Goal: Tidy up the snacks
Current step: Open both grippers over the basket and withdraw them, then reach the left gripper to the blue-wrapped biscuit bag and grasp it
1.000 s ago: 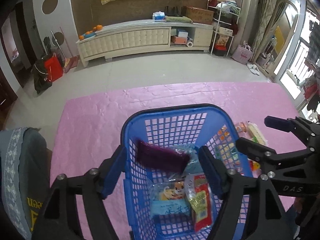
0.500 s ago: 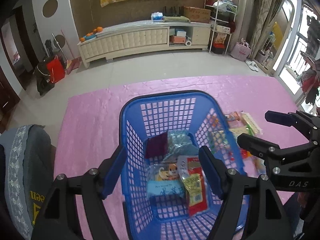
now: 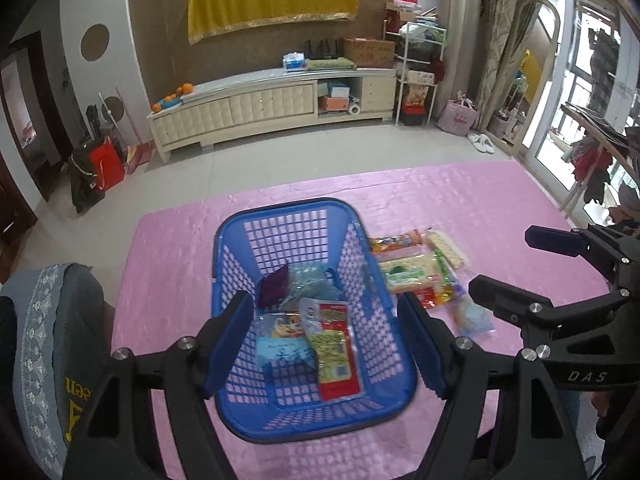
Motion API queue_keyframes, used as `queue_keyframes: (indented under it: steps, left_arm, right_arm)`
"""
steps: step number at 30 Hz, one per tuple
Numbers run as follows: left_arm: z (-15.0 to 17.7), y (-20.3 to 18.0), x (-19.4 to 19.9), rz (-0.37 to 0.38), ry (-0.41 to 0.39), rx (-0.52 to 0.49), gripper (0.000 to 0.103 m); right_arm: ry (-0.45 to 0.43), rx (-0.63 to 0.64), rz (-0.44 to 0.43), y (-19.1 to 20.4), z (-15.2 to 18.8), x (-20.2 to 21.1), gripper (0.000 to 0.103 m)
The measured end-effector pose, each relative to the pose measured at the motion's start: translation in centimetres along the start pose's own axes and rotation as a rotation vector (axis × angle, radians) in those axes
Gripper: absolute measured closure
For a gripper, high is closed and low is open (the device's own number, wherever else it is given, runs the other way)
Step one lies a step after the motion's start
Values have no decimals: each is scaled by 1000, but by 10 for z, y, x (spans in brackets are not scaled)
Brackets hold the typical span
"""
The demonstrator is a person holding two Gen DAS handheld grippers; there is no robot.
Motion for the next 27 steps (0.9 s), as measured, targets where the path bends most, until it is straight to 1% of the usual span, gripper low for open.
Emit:
queue_keyframes:
  steps: [2,5,9,12,20,27]
  left_arm:
    - [-2,-8,5,-3,-9,-10,31]
    - [-4,-22,11,12,-17,-28,31]
    - [-10,-42,19,18,-36,-54,24]
    - [-15,-60,19,35,-37,-76,24]
    - [-20,-107,-2,66,-1,-116,24]
    - [-12,-147,-39,123,68,-113,24]
  right_arm:
    - [-15,-1,10,-5,3,9,13]
    - [-28,-17,17,-17,5,20,13]
    - [-37,-54,19,-36,9,30,13]
    - [-52,-66,25,-51,13,40,13]
    - [-43,-133,47,-101,29,46,13]
    - [-15,-176,70,-141,52,34,13]
Point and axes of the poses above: each gripper's, at about its wrist camera, not at the fingertips, and x roughly against the way its jaws point, y to its left, z to its underside, the point moved 1 cm from there along -x, roughly the way its jaws point, and after that the axes turned 12 degrees about -x, right-handed, at the moved point
